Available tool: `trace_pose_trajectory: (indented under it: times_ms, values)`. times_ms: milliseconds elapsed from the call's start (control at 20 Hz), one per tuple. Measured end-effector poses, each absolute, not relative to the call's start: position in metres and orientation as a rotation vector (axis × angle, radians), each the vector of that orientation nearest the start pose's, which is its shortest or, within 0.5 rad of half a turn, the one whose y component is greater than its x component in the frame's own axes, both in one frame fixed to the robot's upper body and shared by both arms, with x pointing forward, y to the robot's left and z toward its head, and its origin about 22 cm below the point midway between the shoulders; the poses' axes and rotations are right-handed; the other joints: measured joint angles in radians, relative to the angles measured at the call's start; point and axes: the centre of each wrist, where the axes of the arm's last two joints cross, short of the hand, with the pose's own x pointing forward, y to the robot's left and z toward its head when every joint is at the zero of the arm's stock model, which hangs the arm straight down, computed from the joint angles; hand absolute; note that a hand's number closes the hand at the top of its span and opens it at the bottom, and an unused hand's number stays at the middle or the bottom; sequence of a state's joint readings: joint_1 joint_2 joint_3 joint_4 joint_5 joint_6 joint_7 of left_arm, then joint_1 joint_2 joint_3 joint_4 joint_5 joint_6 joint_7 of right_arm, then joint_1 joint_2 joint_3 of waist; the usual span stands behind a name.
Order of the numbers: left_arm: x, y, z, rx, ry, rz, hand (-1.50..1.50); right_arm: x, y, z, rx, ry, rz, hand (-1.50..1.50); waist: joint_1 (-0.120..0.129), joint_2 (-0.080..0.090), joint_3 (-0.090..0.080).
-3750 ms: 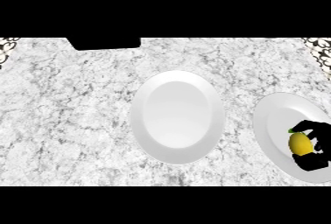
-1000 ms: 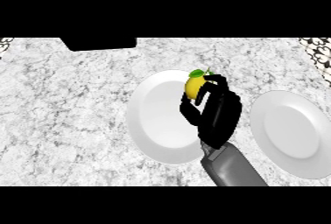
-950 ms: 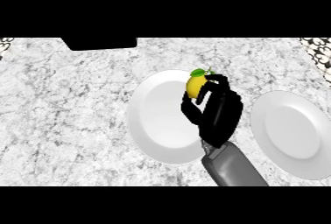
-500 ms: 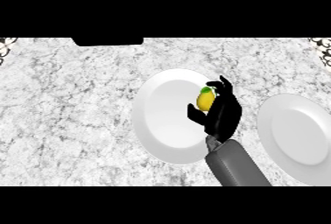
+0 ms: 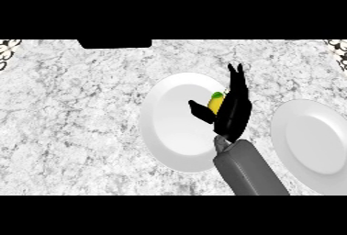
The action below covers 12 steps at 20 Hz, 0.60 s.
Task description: Pick the lemon from the plate and place it in the plate
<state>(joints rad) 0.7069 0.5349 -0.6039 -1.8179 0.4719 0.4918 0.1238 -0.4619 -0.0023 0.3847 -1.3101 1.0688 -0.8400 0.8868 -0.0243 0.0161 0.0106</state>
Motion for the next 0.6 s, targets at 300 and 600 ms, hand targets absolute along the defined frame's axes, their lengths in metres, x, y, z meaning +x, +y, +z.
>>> trace_pose_trajectory:
  times_ms: [300, 600]
  values:
    - [0.015, 0.236, -0.036, 0.07, -0.708, 0.15, 0.0, 0.306, -0.095, 0.058, -0.938, -1.572, -0.129, -1.5, -0.019, -0.008, 0.002]
    - [0.013, 0.235, -0.037, 0.084, -0.704, 0.163, 0.0, 0.283, -0.089, 0.058, -0.79, -1.598, -0.179, -1.5, -0.032, -0.017, 0.003]
